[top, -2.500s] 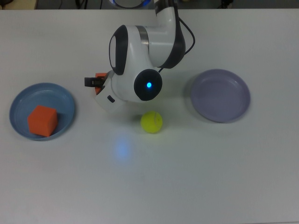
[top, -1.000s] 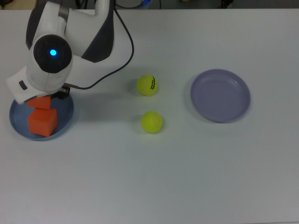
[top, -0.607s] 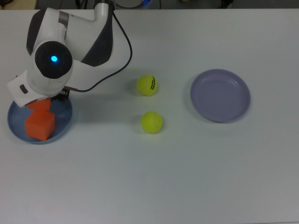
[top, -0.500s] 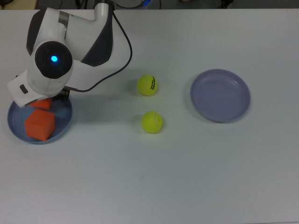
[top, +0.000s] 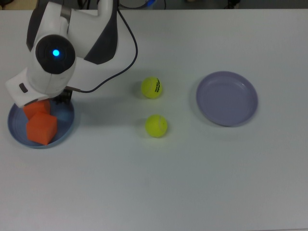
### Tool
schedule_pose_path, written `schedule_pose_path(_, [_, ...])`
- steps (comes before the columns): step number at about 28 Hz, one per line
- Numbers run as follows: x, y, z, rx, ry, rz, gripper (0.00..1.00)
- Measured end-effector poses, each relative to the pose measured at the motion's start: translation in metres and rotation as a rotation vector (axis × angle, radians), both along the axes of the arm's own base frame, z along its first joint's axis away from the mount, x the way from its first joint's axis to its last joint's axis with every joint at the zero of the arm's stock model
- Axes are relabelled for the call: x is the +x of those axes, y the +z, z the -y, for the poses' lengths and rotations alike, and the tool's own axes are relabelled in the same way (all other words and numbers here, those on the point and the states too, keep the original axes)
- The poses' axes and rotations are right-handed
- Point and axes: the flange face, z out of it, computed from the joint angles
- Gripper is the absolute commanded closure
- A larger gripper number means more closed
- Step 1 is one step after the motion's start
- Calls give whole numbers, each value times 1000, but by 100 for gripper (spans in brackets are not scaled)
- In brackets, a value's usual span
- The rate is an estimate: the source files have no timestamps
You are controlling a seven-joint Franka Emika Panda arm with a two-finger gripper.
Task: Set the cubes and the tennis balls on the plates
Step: 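Carry the cube onto the blue plate beside the first cube, release, then move the gripper down to the tennis ball nearest the cubes' old spot and grasp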
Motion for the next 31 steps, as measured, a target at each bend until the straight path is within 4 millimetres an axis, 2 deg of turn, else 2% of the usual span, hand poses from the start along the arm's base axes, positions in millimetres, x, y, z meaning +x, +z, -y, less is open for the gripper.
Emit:
schedule_pose_path(4, [3, 20, -30, 28, 24, 38, 0])
schedule_pose_path(9, [7, 36, -104, 39, 72, 85, 0])
schedule_pose_path(10, [7, 36, -119, 39, 83, 89, 0])
schedule_pose_path(11, [7, 35, -142, 40, 105, 92, 0])
schedule_pose_path(16, [-2, 26, -217, 38, 180, 76, 0])
schedule_pose_path(21, [-17, 6, -275, 33, 235, 47, 0])
schedule_pose_path(26, [-25, -15, -305, 25, 257, 25, 0])
schedule_pose_path(31, [-28, -35, -318, 19, 273, 0, 0])
